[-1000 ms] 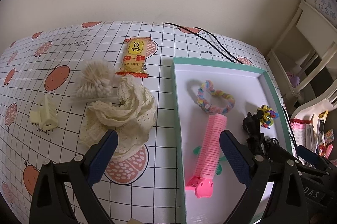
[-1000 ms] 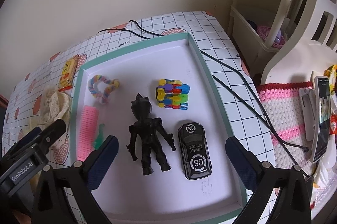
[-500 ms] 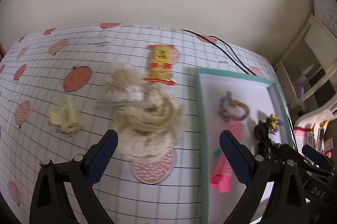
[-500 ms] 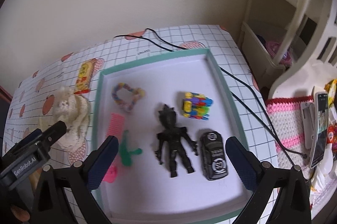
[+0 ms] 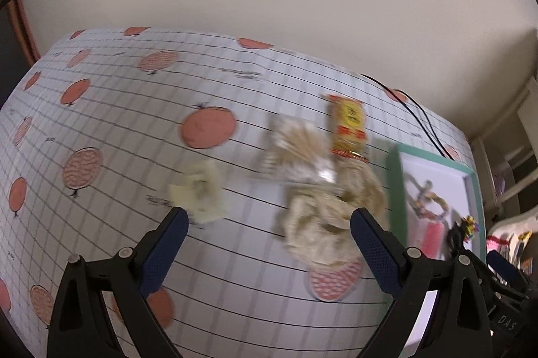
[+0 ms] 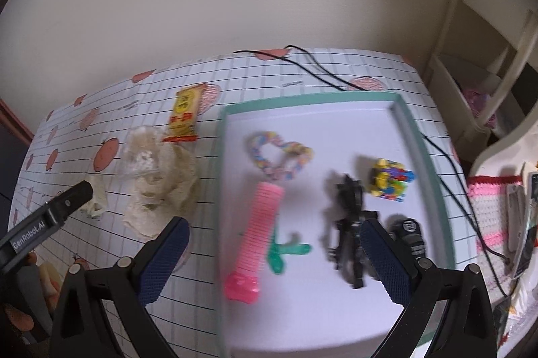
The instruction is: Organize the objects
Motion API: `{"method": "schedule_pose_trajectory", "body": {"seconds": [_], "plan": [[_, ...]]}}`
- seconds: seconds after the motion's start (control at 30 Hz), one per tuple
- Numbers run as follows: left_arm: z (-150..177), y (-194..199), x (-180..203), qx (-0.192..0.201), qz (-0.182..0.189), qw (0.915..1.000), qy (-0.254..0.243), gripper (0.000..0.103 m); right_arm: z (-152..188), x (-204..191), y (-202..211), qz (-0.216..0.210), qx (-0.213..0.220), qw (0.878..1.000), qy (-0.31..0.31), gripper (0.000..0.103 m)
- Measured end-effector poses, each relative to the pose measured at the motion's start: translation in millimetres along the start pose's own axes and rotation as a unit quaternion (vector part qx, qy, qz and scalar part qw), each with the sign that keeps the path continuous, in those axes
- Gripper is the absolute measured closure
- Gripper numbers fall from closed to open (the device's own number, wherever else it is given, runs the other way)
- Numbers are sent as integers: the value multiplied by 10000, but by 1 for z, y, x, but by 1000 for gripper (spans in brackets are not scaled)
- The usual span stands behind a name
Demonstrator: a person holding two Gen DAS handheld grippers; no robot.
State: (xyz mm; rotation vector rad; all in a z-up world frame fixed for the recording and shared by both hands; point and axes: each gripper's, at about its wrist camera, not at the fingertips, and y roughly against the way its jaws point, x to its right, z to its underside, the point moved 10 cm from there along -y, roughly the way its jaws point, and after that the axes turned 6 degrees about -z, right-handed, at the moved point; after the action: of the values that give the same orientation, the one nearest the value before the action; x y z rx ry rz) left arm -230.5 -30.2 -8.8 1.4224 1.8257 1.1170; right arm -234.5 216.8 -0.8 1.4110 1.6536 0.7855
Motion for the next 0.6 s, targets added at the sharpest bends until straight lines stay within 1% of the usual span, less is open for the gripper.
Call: {"method": "schedule_pose_trajectory", "body": {"seconds": [0.17,0.33,0.43,0.6], "plan": [[-8,-4,-45,23,-156,9989,443,6,-3,-27,-9,-170,35,9998,104,1],[-11,-11,-80,-12,-304,9970,711,6,-3,-56,-17,-338,51,9991,267,1],[-12,-15,-91,-26,-304,9962,814,6,-3,-71,-25,-375,21,9985,402,1],[-13,-23,-95,-37,-175,9956,923,6,-2,-93,-37,-466,-17,9972,592,2]]}}
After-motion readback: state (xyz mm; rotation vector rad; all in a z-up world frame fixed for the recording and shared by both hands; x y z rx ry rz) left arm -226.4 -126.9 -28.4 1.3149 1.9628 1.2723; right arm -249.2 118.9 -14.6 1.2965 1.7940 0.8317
